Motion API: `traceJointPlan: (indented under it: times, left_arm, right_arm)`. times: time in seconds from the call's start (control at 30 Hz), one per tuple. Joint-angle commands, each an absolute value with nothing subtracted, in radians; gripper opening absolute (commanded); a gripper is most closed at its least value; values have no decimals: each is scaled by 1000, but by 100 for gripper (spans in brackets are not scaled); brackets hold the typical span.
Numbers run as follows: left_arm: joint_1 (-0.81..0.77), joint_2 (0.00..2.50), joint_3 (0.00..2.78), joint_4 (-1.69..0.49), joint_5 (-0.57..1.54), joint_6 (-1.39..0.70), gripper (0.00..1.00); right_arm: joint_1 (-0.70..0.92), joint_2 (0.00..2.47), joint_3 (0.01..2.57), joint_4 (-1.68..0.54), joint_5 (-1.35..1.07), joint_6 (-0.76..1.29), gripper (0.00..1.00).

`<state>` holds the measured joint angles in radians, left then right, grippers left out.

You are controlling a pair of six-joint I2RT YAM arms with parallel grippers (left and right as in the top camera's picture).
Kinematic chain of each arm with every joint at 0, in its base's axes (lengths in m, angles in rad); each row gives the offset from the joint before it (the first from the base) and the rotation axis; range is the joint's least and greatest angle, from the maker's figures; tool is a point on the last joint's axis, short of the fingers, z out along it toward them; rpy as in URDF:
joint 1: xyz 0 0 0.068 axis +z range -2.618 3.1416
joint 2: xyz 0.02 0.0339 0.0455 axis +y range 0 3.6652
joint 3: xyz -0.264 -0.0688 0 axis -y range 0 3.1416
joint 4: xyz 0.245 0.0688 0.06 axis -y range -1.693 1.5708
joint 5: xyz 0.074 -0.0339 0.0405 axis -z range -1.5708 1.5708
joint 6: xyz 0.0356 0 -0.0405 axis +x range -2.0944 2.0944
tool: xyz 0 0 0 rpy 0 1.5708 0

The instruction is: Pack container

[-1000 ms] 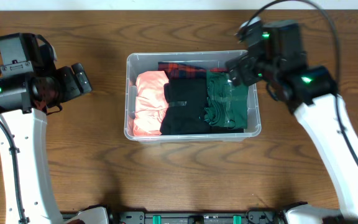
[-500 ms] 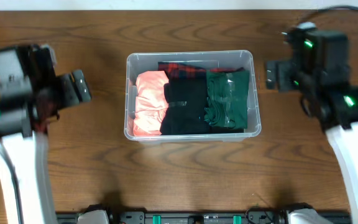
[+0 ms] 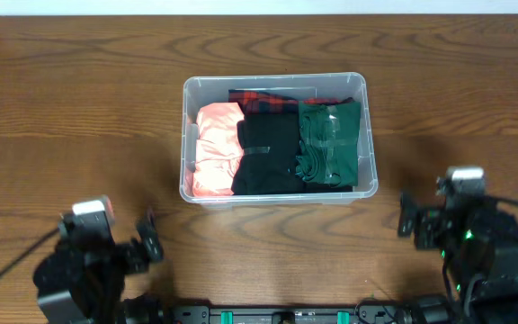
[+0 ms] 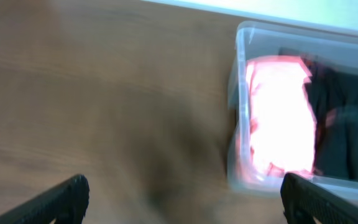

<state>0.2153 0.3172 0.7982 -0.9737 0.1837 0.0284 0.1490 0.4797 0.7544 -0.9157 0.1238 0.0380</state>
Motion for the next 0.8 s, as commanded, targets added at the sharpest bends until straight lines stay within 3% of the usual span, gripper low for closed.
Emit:
traceJointPlan:
  times: [0.0, 0.07, 0.57, 0.77]
  left_arm:
    - [218, 261, 791, -1066, 194, 44, 98]
    - [218, 256, 790, -1134, 194, 45, 98]
    - [218, 259, 789, -1132, 194, 45, 98]
    - [218, 259, 789, -1132, 194, 45, 98]
  right_arm:
    - [157, 429, 709, -1017, 131, 52, 99]
    - [157, 424, 702, -1126, 131, 55, 99]
    - [158, 425, 694, -1105, 130, 55, 99]
    - [142, 267, 690, -1111, 100, 55, 99]
